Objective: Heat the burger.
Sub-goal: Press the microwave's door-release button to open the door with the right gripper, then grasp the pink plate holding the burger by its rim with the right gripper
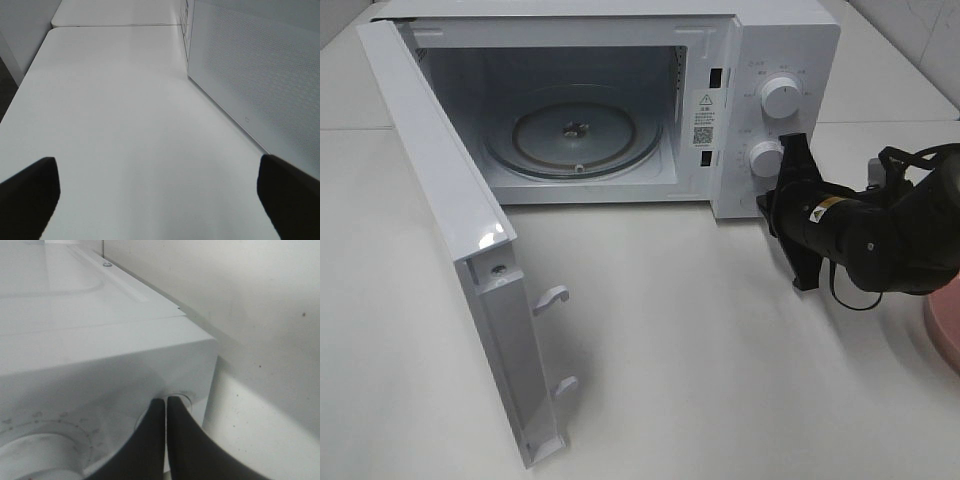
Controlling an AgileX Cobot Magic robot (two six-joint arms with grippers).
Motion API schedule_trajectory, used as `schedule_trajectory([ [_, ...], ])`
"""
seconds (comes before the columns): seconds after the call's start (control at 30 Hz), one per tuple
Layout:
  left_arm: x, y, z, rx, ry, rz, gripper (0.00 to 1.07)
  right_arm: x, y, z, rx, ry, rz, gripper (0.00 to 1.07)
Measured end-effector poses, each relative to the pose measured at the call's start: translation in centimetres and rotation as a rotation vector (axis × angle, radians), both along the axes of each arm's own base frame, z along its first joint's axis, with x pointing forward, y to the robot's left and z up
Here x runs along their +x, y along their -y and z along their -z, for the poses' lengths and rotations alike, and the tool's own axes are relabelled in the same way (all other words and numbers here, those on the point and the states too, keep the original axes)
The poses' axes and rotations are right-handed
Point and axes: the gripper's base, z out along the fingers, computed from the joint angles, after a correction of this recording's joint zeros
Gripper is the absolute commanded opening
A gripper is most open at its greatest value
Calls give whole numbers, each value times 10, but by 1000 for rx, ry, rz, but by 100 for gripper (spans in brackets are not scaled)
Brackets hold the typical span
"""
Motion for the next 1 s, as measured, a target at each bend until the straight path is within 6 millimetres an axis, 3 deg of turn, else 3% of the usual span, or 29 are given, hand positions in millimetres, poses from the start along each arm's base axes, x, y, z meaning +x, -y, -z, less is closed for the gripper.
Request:
schedule_trajectory([
  [0.33, 0, 0, 0, 0, 0, 0, 105, -10, 4, -5, 8, 10, -3, 0],
  [0.73, 0, 0, 0, 0, 0, 0, 105, -40, 17, -20, -15, -2, -11, 0],
  [0.83, 0, 0, 0, 0, 0, 0, 105, -46, 19, -30, -65, 23, -45, 0],
  [1.0, 0, 0, 0, 0, 0, 0, 105, -64, 24, -56, -365, -16, -252, 0],
])
